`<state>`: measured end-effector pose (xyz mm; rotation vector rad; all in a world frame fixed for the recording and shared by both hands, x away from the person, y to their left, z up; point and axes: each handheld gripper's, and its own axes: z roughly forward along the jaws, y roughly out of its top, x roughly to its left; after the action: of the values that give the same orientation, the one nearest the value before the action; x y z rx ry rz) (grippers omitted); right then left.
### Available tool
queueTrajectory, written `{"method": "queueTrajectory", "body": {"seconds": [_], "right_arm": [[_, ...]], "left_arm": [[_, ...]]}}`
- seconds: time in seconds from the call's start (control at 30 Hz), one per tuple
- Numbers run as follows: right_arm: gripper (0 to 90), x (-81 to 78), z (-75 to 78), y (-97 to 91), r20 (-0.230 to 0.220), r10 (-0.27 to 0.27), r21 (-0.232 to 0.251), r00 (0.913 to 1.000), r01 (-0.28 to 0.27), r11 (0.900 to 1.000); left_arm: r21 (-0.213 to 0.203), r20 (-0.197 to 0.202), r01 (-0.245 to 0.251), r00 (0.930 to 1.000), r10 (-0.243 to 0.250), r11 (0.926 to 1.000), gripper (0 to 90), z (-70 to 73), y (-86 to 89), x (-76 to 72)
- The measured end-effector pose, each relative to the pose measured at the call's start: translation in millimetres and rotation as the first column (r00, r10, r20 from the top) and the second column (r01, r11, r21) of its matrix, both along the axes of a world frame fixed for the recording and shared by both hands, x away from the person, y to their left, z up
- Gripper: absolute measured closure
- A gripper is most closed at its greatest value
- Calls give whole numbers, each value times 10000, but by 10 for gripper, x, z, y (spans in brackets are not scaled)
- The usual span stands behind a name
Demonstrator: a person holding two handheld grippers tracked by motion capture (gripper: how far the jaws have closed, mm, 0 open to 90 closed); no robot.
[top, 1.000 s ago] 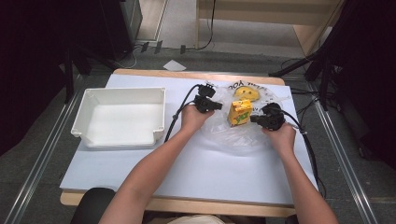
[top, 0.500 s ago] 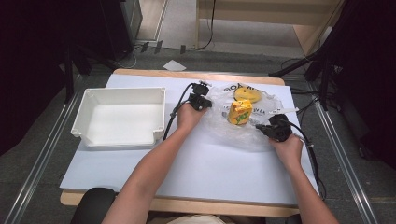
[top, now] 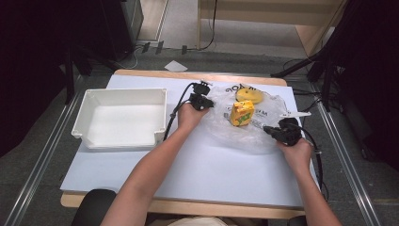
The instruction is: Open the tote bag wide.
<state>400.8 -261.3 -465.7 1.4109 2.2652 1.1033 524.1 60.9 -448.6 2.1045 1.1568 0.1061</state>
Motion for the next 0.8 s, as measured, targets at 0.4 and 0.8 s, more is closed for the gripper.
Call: {"method": "queueTrajectory", "body": {"seconds": [0.4, 0.8], "right_arm": [[801, -153, 473, 75, 1007, 332, 546, 9944, -388, 9978], [692, -349, 602, 192, 968, 864, 628, 9915, -927, 9937]], "left_arm": [[-1174, 492, 1173, 9925, -1122, 9861, 600, 472, 137, -172], [-1854, 884, 1788, 9823, -1649, 9663, 422, 768, 233, -321]]}}
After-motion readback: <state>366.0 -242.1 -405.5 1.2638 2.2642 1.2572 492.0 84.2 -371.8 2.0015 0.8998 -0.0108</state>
